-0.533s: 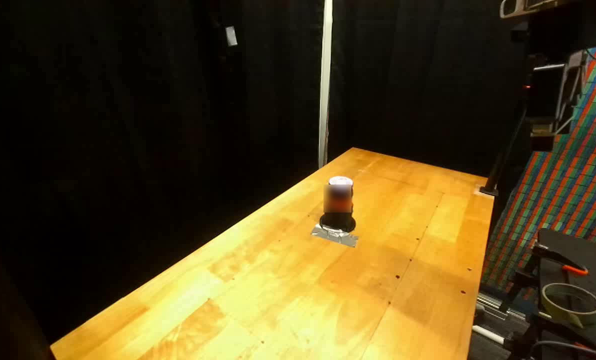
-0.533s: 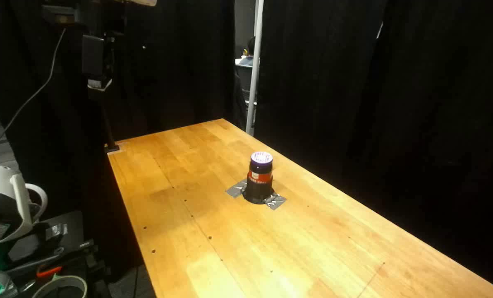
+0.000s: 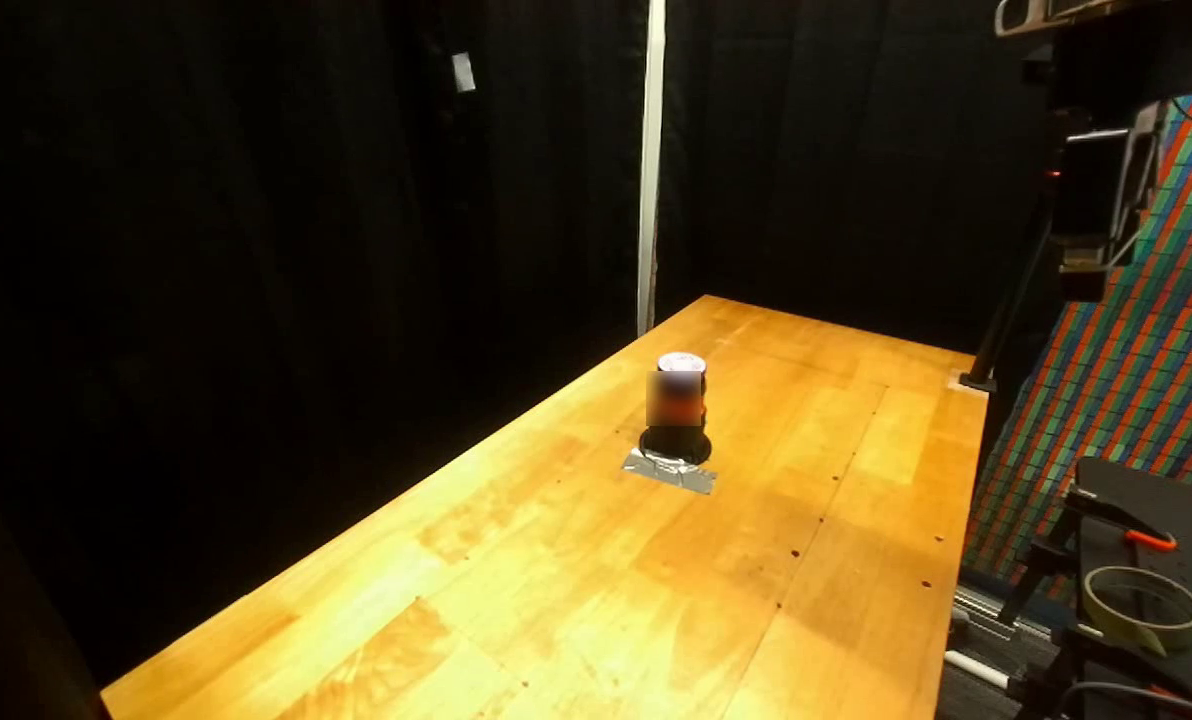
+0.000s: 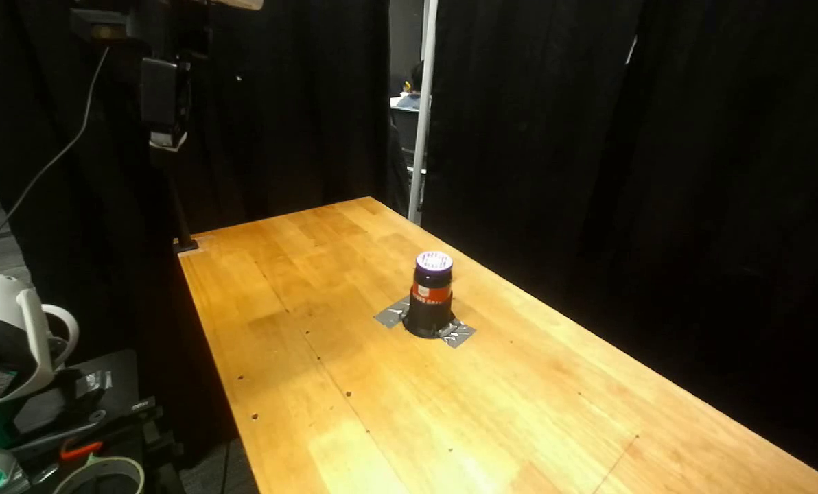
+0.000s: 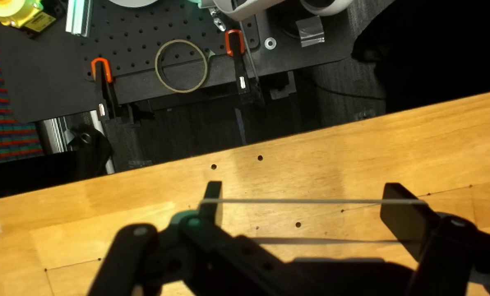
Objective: Put the rubber band around the base of the cup
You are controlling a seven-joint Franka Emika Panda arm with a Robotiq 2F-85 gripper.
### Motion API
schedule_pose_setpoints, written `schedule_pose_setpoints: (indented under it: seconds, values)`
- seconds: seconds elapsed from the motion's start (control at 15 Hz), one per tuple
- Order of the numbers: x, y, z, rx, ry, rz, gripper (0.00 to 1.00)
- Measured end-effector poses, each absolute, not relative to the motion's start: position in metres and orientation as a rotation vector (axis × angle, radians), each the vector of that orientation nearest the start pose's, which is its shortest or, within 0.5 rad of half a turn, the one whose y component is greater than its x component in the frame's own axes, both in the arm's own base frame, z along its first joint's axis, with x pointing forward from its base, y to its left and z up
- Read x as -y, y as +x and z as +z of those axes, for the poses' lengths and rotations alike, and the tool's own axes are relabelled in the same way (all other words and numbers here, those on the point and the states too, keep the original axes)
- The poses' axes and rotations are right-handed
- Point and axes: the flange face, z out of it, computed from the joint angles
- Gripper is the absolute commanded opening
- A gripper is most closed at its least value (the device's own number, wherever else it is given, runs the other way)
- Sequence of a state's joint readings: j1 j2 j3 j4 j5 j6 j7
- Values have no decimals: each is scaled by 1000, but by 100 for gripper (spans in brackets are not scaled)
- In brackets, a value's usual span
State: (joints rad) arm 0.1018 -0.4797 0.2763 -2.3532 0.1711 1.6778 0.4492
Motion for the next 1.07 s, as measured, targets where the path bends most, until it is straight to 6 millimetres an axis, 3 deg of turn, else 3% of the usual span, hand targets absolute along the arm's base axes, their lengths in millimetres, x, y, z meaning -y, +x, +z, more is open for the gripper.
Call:
schedule_pose_setpoints:
  seconds: [0.13,0.27,0.47,0.6,0.8,1.07]
  values:
    - [-152,363,474,-106,-3171,350,100]
    - [-126,388,455,53,-3185,334,100]
    - [-83,442,421,281,-3167,260,100]
    - [-65,480,398,423,-3136,211,100]
    - [-51,540,370,597,-3093,116,100]
    - [-51,614,343,697,-3054,10,100]
